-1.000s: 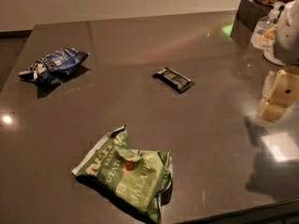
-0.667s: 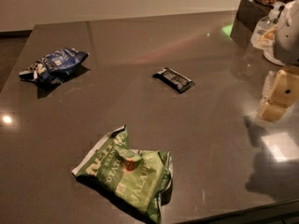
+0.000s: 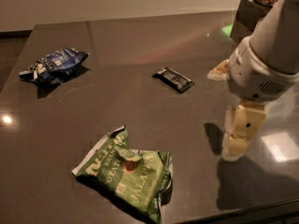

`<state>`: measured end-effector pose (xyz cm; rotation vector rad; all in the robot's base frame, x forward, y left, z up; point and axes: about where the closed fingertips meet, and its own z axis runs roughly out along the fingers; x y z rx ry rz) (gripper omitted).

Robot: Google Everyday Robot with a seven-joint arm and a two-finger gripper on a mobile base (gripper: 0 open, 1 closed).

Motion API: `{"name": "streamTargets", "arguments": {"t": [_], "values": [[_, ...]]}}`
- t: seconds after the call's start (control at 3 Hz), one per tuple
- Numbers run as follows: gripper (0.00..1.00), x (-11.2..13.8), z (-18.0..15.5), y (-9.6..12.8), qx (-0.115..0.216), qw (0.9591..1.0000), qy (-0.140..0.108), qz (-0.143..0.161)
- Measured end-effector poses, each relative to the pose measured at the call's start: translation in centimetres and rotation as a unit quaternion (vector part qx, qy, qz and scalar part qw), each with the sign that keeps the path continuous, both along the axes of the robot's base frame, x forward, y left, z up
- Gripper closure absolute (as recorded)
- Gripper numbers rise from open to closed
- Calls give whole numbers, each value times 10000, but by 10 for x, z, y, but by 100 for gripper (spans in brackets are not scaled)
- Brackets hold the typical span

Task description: Pick green jalapeno chip bag

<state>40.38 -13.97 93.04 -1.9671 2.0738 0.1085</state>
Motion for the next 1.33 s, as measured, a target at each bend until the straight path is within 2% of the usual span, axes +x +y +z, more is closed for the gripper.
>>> {"name": "streamTargets", "arguments": {"t": [0.33,0.67,1.0,1.33], "values": [[0,-19,-22,37,214,9986,253,407],[0,-31,-36,69,464,9962,377,638],[0,-39,-50,94,688,9940,385,758],[0,-44,-65,111,790,9926,404,833]]}}
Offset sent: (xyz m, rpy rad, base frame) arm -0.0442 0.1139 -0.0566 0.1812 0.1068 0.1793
